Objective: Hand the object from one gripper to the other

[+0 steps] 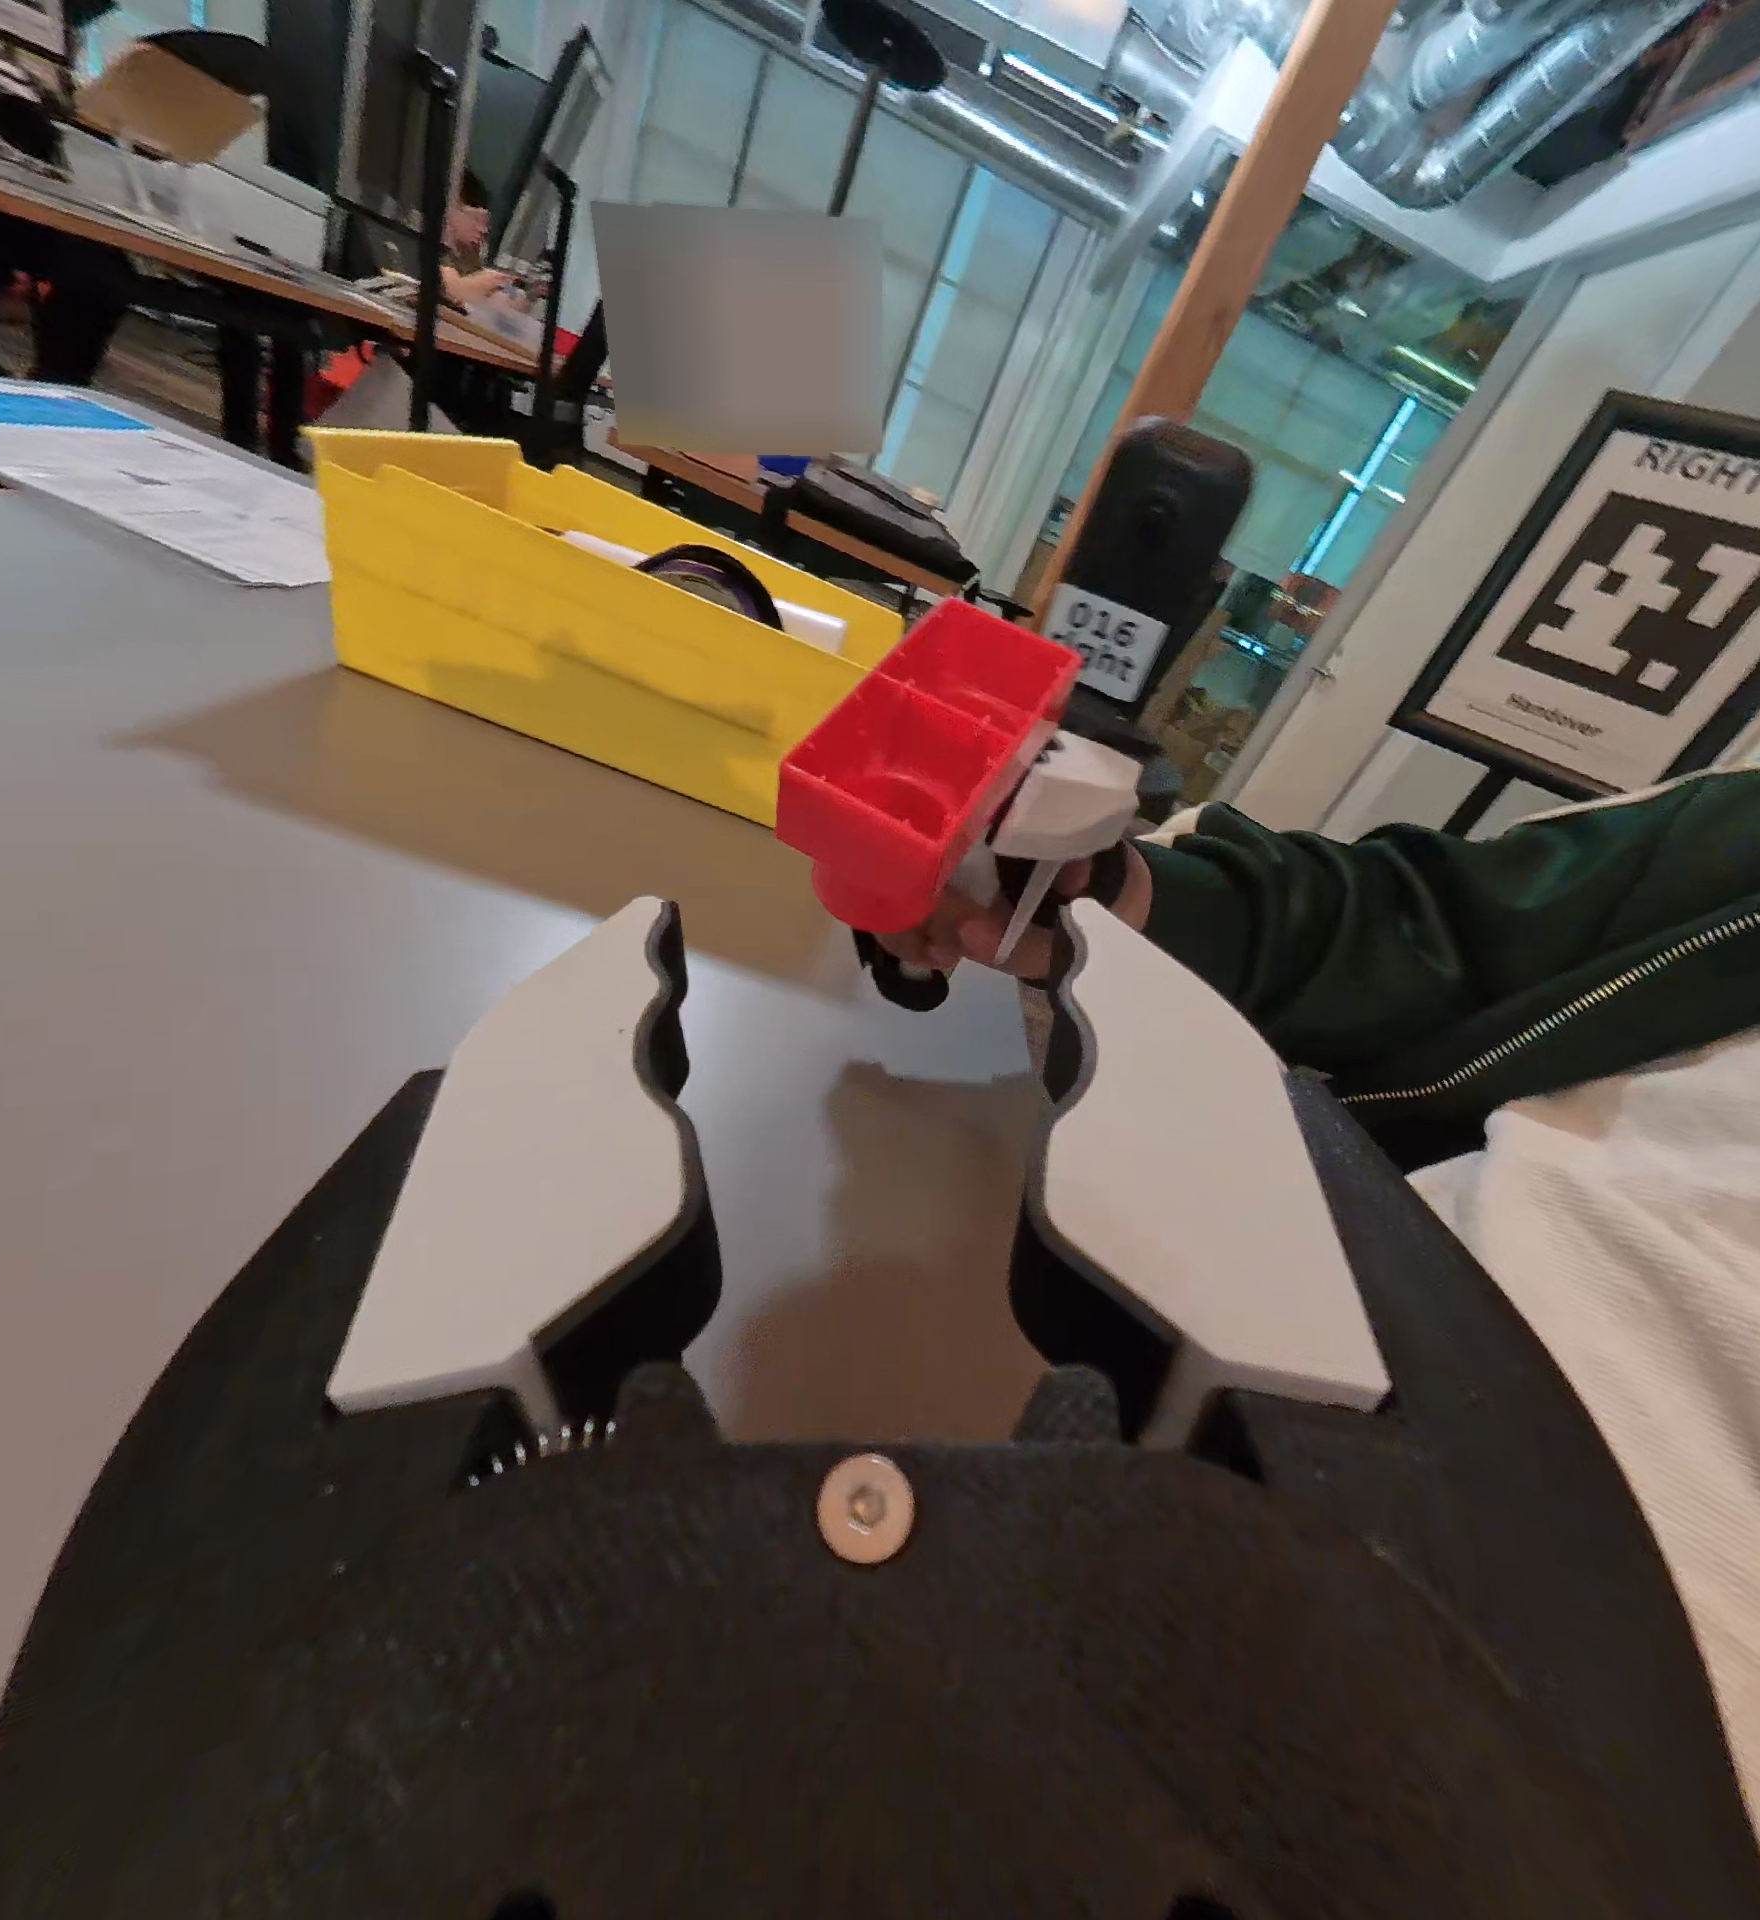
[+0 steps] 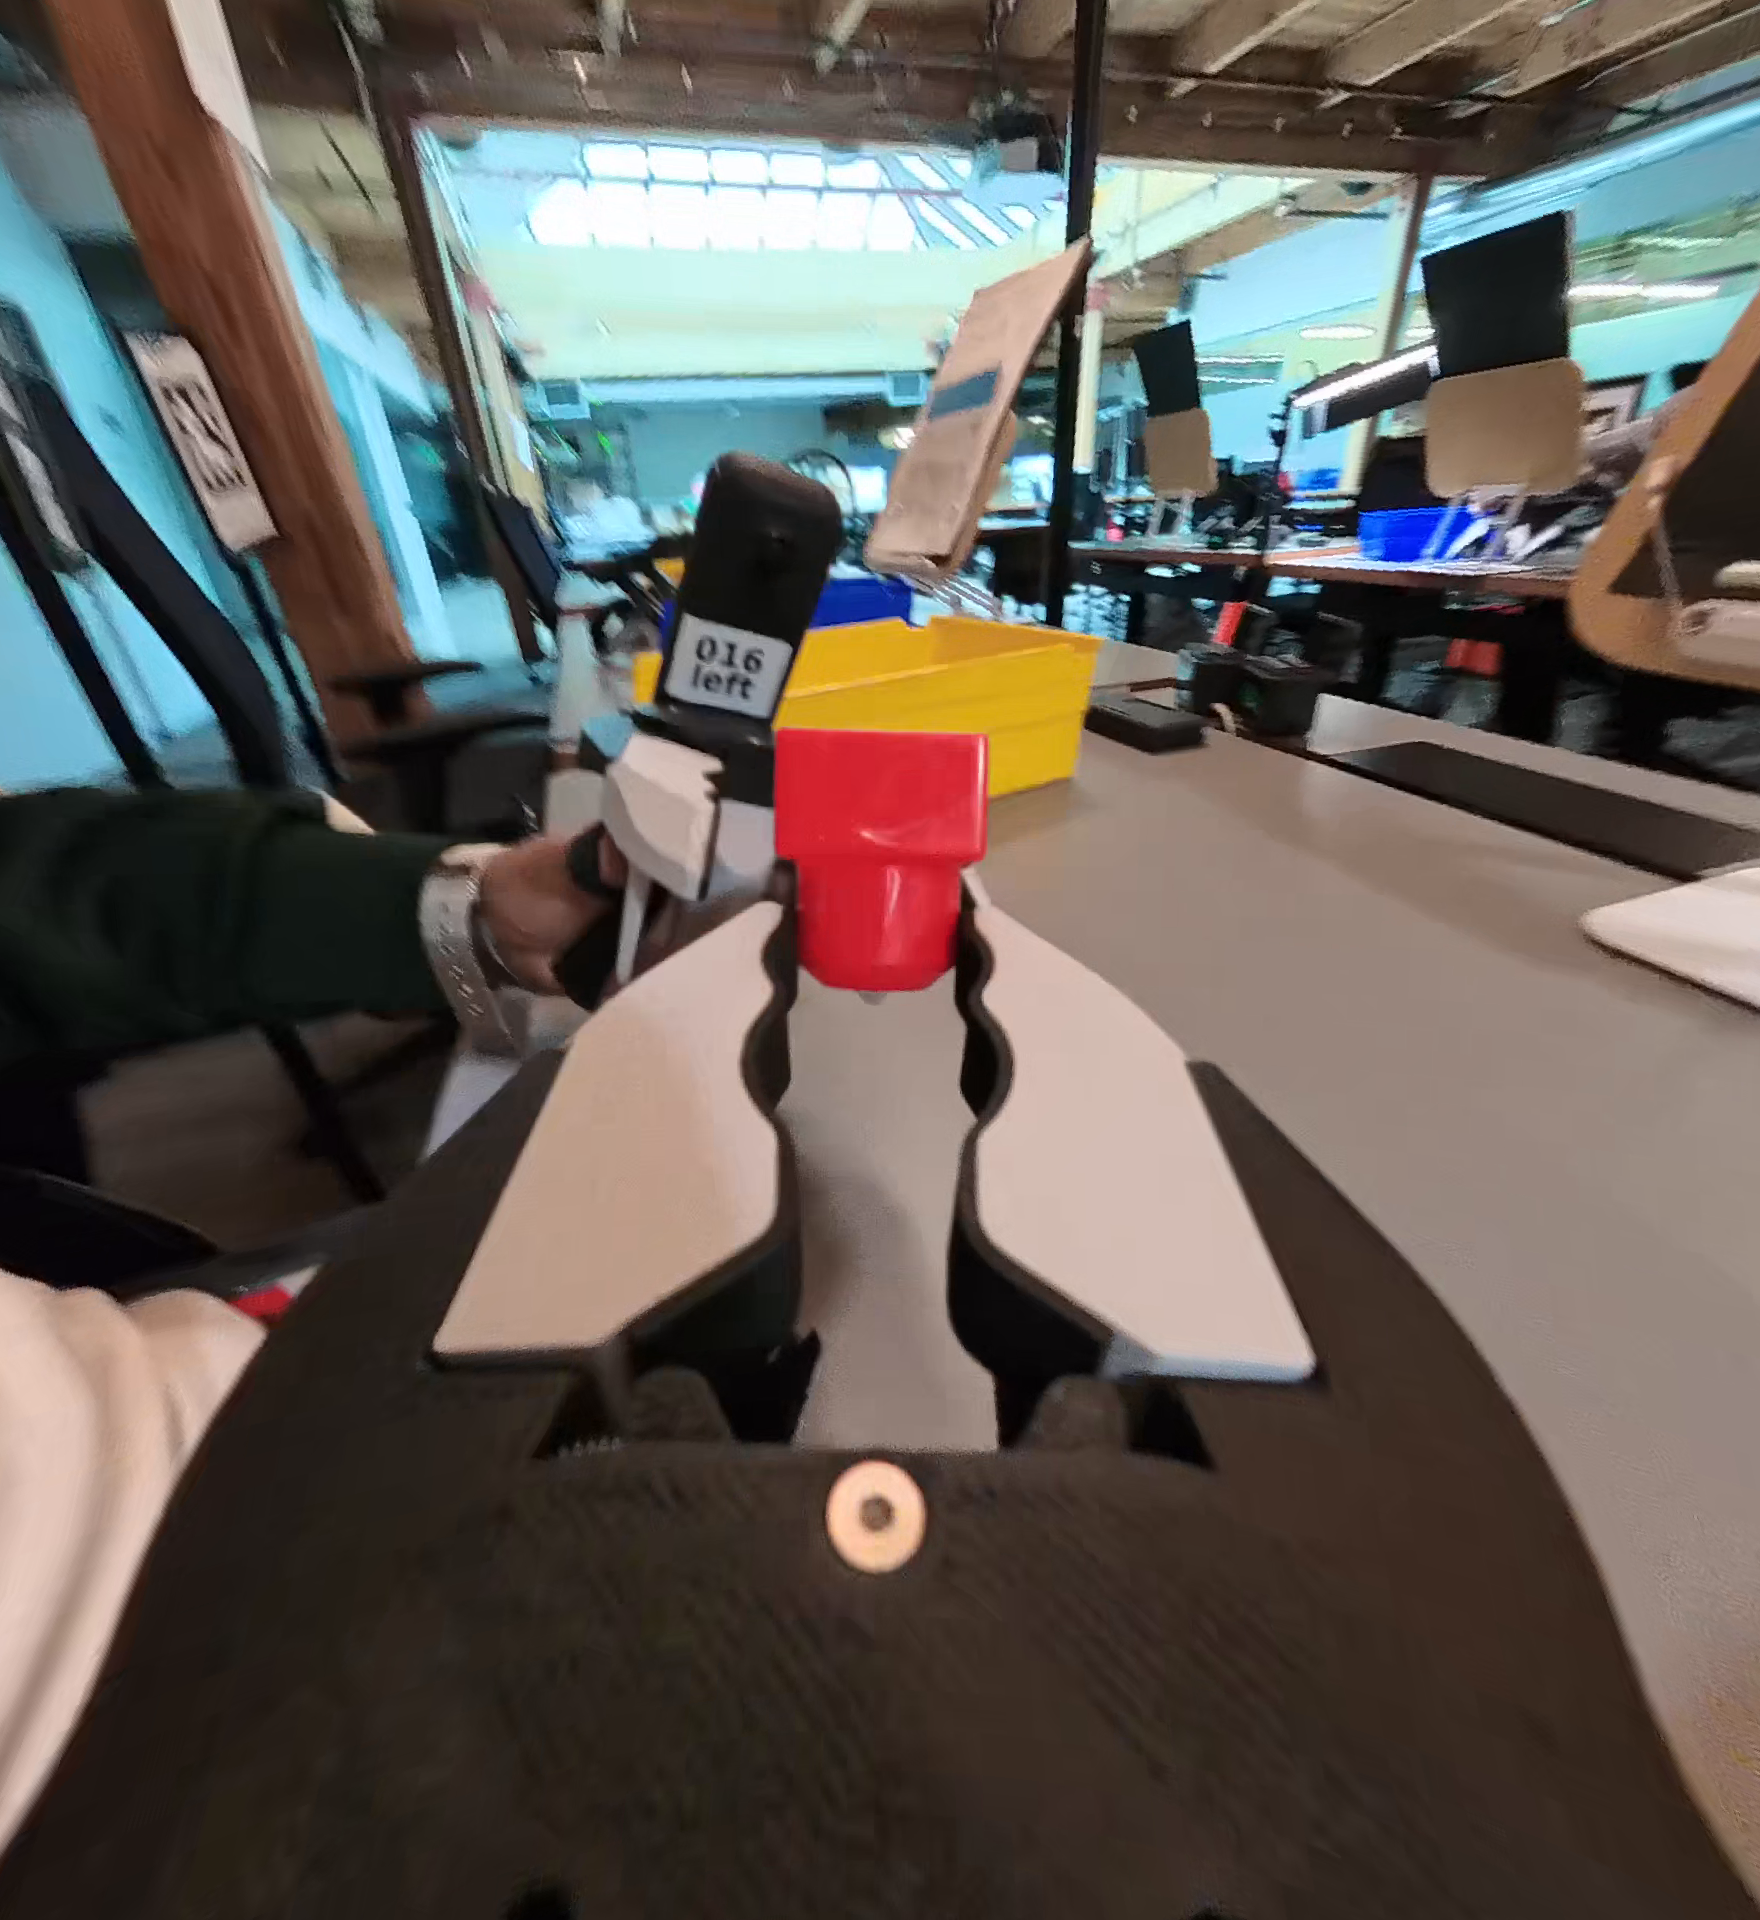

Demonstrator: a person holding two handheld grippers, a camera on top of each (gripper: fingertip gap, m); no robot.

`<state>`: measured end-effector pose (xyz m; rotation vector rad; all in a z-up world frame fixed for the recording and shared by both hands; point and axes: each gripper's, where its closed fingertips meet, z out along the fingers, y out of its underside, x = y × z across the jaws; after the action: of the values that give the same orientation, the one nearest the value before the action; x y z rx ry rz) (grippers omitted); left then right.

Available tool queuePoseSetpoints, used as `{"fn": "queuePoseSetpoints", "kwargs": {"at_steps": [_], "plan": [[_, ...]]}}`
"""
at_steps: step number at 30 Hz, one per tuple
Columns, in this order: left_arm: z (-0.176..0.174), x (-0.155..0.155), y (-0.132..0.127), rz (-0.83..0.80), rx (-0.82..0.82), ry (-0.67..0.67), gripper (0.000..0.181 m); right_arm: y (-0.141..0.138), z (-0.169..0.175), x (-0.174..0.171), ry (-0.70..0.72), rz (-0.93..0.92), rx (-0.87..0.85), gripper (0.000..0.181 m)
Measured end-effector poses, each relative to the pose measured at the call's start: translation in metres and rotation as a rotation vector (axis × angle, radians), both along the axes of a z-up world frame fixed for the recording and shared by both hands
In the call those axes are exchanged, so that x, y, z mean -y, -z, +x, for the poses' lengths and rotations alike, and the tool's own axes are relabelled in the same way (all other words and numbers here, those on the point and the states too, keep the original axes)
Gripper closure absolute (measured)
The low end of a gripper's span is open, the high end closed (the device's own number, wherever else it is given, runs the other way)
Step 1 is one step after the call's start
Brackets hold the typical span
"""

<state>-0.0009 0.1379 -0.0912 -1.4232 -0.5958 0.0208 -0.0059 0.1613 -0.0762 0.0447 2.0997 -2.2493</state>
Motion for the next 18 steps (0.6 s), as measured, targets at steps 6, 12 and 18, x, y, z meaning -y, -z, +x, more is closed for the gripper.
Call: {"fn": "queuePoseSetpoints", "kwargs": {"at_steps": [6,12,18], "plan": [[0.01,-0.019,-0.009,0.005,-0.053,0.045,0.12,-0.004,0.013,0.002,-0.109,-0.06,0.125,0.152],[0.015,-0.016,-0.026,0.115,-0.063,0.068,0.137,-0.002,0.02,0.004,-0.152,-0.055,0.144,0.152],[0.016,-0.013,-0.026,0.092,-0.079,0.068,0.146,0.001,0.022,0.006,-0.165,-0.05,0.162,0.152]]}}
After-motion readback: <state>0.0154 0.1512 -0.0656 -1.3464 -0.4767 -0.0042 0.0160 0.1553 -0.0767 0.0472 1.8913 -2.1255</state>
